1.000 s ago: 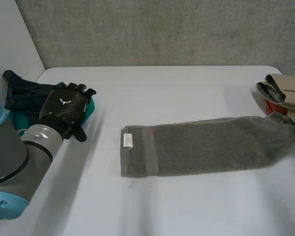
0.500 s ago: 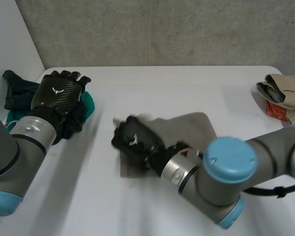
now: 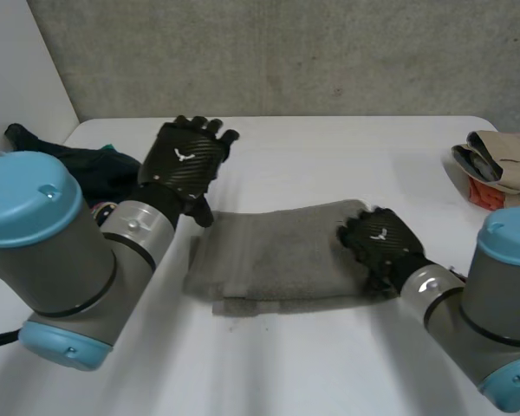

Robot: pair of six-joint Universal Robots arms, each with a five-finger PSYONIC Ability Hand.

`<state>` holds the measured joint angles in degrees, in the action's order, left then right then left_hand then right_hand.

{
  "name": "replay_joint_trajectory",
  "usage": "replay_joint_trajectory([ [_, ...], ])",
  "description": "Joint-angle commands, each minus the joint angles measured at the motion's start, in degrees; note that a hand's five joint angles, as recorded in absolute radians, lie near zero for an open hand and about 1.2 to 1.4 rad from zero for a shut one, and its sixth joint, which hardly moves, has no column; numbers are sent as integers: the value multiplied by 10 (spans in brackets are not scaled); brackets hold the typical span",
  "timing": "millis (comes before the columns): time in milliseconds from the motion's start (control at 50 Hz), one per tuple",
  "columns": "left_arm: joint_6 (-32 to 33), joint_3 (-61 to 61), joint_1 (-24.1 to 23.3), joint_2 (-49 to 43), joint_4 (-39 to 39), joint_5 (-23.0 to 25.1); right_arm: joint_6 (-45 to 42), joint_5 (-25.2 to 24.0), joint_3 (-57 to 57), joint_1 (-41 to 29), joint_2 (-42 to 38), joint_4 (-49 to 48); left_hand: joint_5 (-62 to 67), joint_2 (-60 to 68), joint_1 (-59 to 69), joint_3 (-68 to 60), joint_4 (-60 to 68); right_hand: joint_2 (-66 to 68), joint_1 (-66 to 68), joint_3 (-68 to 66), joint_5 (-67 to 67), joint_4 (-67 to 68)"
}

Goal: Fold the laundry.

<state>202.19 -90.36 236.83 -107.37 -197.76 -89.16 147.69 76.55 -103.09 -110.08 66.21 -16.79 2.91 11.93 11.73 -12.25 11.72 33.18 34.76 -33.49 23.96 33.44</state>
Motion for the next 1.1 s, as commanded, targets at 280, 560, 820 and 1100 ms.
replay_joint_trajectory([
  [280, 0, -39, 11, 26, -2, -4, -130, 57, 24, 3, 44, -43, -29, -19, -17, 23, -17, 468, 452, -465, 460, 466],
  [560, -5, -54, 36, 37, -1, -8, -166, -159, 1, -191, -50, -170, -29, -19, -17, 23, -17, 421, 405, -417, 413, 418],
  [820, -126, 21, 12, -3, 20, -10, 249, -47, -6, -83, 103, -123, -12, -2, 0, 5, 0, -232, -248, 235, -240, -234],
  [1100, -147, 168, -115, -188, 134, -117, 284, -44, 194, -39, -46, 167, -15, -5, -3, 9, -3, -232, -248, 235, -240, -234],
])
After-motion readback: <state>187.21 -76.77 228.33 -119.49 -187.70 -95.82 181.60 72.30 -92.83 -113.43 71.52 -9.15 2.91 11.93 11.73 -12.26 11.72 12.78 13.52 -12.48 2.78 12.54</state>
